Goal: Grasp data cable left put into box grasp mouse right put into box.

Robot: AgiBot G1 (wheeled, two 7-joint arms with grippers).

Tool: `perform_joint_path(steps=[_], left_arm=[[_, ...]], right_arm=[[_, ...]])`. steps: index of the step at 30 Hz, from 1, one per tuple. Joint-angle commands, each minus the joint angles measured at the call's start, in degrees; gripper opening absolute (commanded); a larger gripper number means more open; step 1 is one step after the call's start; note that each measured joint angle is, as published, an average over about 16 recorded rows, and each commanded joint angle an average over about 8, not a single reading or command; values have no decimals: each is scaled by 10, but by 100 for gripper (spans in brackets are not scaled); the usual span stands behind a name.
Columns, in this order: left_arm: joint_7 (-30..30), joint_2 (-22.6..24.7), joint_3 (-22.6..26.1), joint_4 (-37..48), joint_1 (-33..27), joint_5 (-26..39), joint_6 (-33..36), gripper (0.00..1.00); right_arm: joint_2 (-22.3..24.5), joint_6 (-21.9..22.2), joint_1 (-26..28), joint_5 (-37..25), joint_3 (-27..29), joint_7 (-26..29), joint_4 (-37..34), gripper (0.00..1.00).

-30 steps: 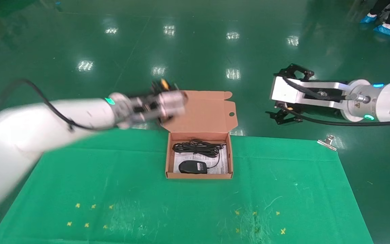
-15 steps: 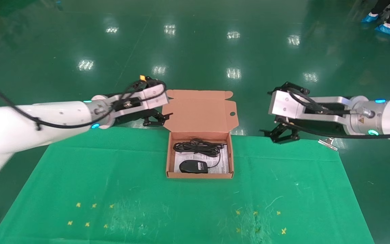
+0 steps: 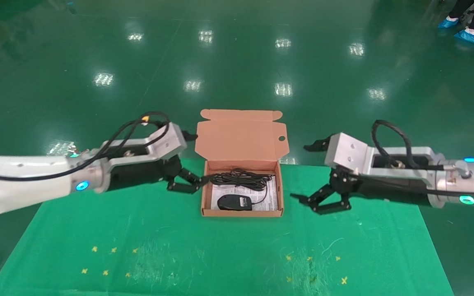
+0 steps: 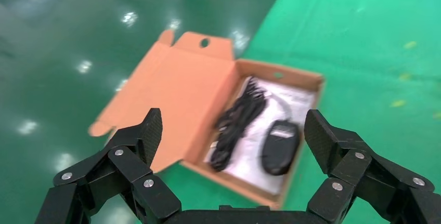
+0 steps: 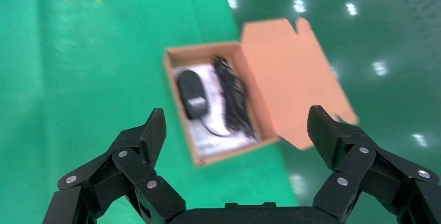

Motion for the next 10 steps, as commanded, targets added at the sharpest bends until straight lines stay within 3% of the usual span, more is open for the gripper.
perform_joint_path(steps=[1, 10], left_arm=[[-3, -12, -13, -9, 10, -21, 19, 100], [-15, -56, -63, -45, 48, -99, 91, 100]], right_arm=[[5, -11, -10, 23, 9, -1, 2, 100], [23, -51, -48, 110, 41, -2, 9, 100]])
